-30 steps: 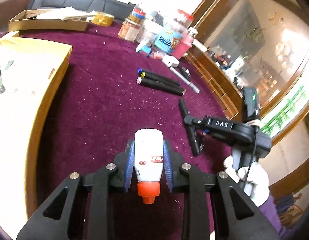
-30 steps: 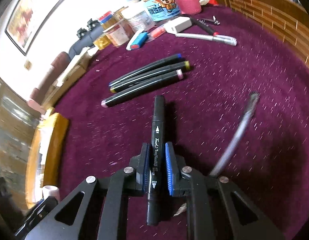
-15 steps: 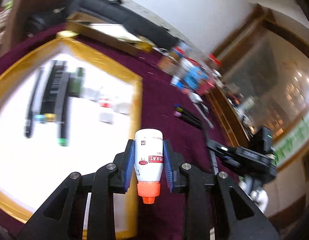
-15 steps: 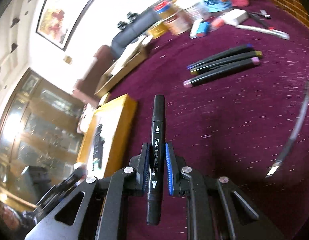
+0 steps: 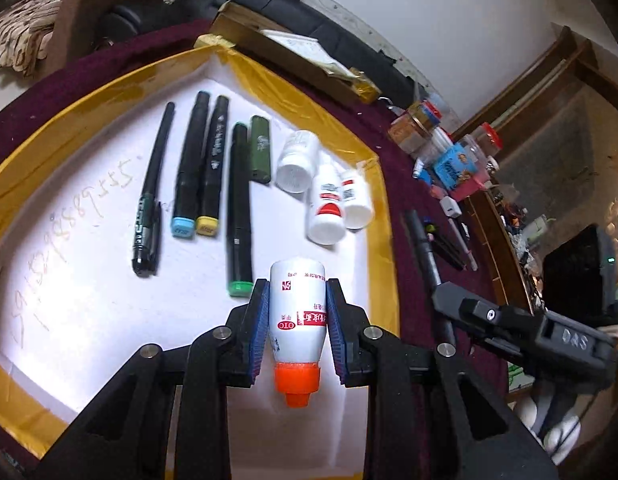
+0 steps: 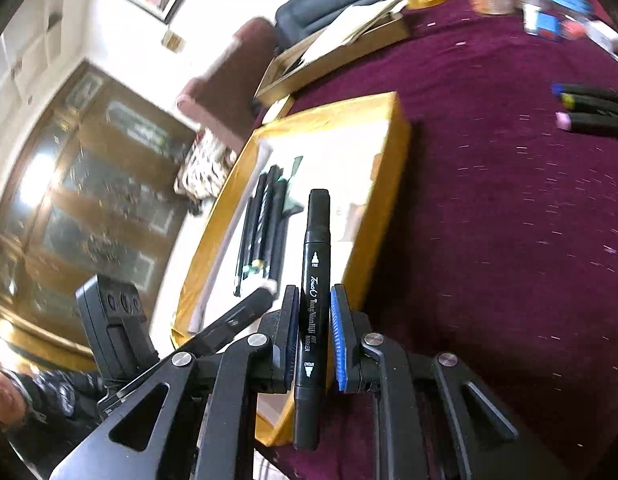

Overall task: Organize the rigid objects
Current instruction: 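Carry the white bottle and black marker over the tray, then open both grippers to drop the bottle and marker into the tray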

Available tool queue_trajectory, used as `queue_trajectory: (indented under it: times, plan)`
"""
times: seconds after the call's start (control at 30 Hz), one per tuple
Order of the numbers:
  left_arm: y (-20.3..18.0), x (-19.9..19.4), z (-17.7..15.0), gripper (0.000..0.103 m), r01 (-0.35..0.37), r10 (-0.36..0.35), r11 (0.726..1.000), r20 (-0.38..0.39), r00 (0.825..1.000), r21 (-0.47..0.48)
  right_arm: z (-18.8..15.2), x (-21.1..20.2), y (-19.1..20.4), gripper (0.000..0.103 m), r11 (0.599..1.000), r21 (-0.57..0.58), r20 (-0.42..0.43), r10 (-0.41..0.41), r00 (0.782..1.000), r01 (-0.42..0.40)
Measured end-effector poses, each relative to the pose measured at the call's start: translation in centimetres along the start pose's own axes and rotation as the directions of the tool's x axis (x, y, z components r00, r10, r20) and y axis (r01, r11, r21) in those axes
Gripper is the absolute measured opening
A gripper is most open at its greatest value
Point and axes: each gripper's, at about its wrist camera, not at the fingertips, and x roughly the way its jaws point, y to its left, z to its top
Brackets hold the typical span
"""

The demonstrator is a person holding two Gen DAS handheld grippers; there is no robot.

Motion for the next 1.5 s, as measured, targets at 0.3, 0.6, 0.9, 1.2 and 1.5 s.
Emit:
queue_trajectory:
  times: [0.3,0.6,0.9,1.2,1.5]
  plan:
    - [2.5,-2.7,0.5,0.052,0.073,-0.065,0.993,0.084,0.994,-0.097,0.8,7.1,4.4,0.014,0.979,-0.131,-0.056,-0.162,0.985,0.154]
    - [3.6,-5.4,1.2,0.064,0.082,-0.062,0.989,0.162,0.985,-0.122,1.2,8.6,5.0,0.014,0.934,-0.229,-0.001,-0.283,0.959,0.275]
    - [3.4,-5.8,1.3,0.064,0.079,-0.058,0.989,0.163,0.985,-0.127,0.7,6.1,5.0,0.020,0.914,-0.258,0.060,-0.306,0.950,0.311]
    - [3.6,-7.0,1.7,0.065,0.080,-0.054,0.988,0.194,0.979,-0.129,-1.5,5.4,7.6,0.023,0.868,-0.475,-0.044,-0.184,0.982,0.142]
    - [4.5,-7.5,1.7,0.066,0.081,-0.050,0.986,0.203,0.978,-0.146,-4.1,10.3,10.1,0.025,0.655,-0.693,-0.021,-0.438,0.899,0.302]
